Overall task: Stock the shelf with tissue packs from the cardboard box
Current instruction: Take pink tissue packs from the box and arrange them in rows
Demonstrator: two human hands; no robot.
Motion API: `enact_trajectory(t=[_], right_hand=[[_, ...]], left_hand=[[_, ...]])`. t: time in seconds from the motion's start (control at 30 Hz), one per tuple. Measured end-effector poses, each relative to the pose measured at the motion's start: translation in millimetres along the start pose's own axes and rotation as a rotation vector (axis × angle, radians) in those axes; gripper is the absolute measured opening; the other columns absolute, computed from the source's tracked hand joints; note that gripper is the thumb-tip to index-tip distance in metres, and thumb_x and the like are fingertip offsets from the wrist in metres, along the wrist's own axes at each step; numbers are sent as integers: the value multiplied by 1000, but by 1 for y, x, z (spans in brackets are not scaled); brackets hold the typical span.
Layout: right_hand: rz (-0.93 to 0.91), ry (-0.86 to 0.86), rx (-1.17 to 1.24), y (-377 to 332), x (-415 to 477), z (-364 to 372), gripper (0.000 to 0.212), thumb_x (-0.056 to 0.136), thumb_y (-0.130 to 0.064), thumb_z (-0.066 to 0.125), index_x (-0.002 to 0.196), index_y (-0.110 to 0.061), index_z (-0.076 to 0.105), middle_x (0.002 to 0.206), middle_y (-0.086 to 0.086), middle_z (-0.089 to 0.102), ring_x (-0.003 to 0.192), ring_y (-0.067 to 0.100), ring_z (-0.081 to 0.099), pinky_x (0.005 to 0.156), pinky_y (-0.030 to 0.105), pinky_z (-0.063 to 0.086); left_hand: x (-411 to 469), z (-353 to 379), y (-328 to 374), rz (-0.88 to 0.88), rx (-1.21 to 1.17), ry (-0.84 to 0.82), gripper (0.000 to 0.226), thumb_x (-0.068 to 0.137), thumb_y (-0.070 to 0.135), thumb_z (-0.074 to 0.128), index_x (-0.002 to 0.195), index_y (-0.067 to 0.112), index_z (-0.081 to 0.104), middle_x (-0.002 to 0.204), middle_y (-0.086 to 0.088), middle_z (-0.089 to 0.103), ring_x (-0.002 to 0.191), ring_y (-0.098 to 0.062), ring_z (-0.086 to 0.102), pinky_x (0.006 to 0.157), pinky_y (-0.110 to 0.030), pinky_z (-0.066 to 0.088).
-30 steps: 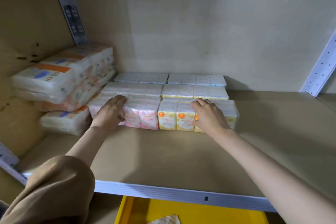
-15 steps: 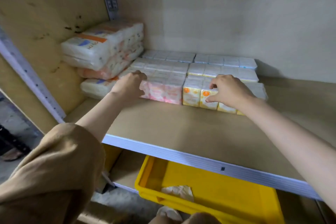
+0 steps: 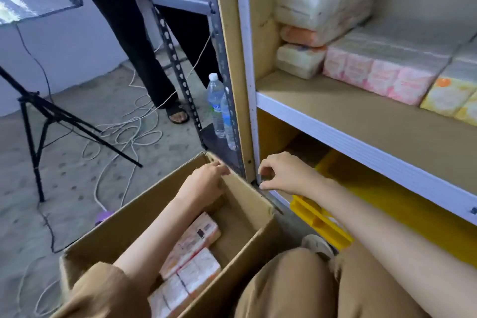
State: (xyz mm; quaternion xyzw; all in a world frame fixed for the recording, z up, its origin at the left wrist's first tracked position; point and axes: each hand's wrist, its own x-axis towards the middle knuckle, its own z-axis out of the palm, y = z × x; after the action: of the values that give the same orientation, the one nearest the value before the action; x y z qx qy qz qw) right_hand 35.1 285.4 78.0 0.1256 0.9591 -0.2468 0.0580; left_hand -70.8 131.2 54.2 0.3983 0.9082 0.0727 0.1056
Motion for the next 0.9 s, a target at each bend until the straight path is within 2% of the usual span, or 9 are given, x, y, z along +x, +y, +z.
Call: enact_trajectory(t=[0.07,0.2,0.27,0.33,0.43,0.57,0.7,0.8,0.9], right_hand=[[-37,-88,-1,-19,16,33,29,82,-22,65,107,-9,64,113,9,65,99,22,58,80,32,46],[-60,-235,-68,-43,46,92,30,83,-20,63,111,-8,63,119,11,63,110,26,57,89,32,46],[-53,-313,-97,-50,63,118,30,83,-19,62,111,-8,62,119,12,63,110,28,57,90,33,47],[-40,-379,-133,-54,78,142,30,84,-18,61,112,-6,60,119,14,61,109,30,57,89,34,47],[-36,-457,-188,-57,100,175,30,87,-17,56,114,-2,58,119,16,60,109,32,57,88,36,48],[-58,-562,-273,-53,128,221,32,87,-14,56,117,-2,56,123,16,57,114,31,55,91,35,47],[-102,-605,-320,-48,152,265,35,86,-9,53,120,-3,55,127,17,55,117,32,53,92,34,46],[-168,-620,-325,-46,169,294,41,87,-7,48,128,-3,48,133,18,46,123,31,45,97,34,43],[-235,-634,-369,-46,183,324,53,87,-5,52,137,-4,35,143,15,35,132,30,33,106,35,36]], left_hand=[[-26,15,-32,-105,-20,-33,23,85,17,57,108,14,60,112,-6,59,104,-29,60,84,-38,51],[-57,53,-92,-316,-16,-158,13,87,17,53,96,7,55,96,-7,51,102,-32,60,78,-36,49],[-64,74,-122,-392,-39,-221,10,86,18,56,87,10,50,102,-8,54,104,-32,59,79,-36,49],[-69,99,-152,-436,-60,-275,15,84,19,59,97,12,56,118,-9,57,110,-31,58,84,-35,49],[-77,141,-185,-518,-113,-362,35,83,17,61,118,13,57,125,-8,58,115,-27,57,91,-33,48],[-91,197,-209,-661,-190,-496,37,84,12,55,121,15,56,129,-10,57,118,-29,56,94,-34,48],[-101,239,-214,-690,-236,-603,42,84,15,57,126,15,49,134,-10,52,122,-28,53,98,-33,46],[-104,259,-214,-685,-253,-560,53,86,17,58,135,16,38,143,-7,38,125,-27,48,98,-35,45],[-108,268,-211,-744,-276,-472,55,86,20,58,136,16,35,143,-7,33,123,-27,48,95,-35,46]])
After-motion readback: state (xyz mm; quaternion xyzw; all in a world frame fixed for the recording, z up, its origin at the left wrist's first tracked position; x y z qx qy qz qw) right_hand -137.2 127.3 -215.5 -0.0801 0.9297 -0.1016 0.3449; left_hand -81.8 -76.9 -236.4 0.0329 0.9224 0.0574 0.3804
